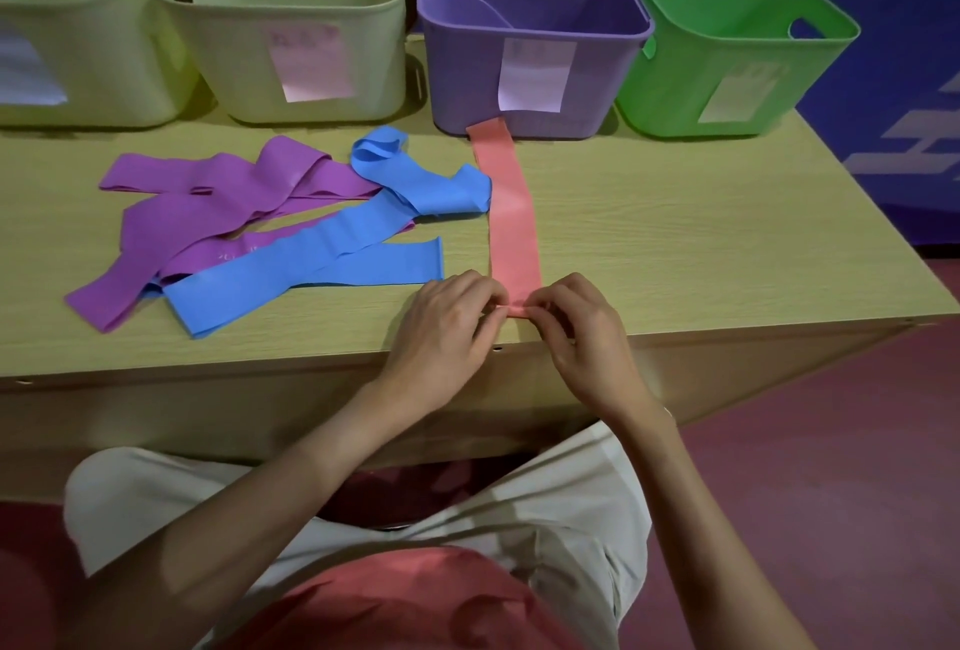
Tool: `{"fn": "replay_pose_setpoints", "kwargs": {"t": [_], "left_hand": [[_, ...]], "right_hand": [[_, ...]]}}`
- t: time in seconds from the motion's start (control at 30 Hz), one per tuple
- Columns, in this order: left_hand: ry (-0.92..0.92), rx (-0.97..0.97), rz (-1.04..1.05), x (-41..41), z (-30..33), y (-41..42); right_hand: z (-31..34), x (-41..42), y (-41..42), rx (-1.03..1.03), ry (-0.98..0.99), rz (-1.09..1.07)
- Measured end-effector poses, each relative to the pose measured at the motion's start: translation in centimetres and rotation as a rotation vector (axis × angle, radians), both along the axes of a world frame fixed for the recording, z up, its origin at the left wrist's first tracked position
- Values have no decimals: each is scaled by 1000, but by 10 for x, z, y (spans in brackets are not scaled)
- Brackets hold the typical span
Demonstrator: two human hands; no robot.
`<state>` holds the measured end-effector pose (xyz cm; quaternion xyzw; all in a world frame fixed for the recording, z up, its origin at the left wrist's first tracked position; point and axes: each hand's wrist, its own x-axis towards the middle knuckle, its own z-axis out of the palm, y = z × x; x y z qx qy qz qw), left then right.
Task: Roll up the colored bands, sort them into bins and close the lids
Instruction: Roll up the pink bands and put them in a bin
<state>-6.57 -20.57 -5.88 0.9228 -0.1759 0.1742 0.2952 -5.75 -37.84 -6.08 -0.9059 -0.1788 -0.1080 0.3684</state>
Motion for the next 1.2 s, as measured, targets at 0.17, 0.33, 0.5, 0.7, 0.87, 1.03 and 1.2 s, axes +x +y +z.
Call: {"fn": "replay_pose_setpoints", "kwargs": {"t": [0.17, 0.33, 0.5, 0.7, 0.87, 1.03, 1.2], "left_hand": [[8, -22, 129, -7, -1, -10], [101, -58, 192, -1, 14, -13], [261, -7, 234, 9, 29, -15], [303, 149, 219, 18, 32, -17], [201, 322, 244, 11, 32, -23], [171, 183, 224, 11, 28, -12], [107, 104, 47, 9, 18, -9]], "right_hand": [[0, -2, 5, -19, 12, -65], [2, 3, 11, 34, 105, -183], [8, 7, 14, 104, 184, -250], [9, 7, 16, 101, 202, -283], [4, 5, 13, 84, 120, -297], [2, 4, 9, 39, 37, -201], [2, 1, -4, -80, -53, -47]]}}
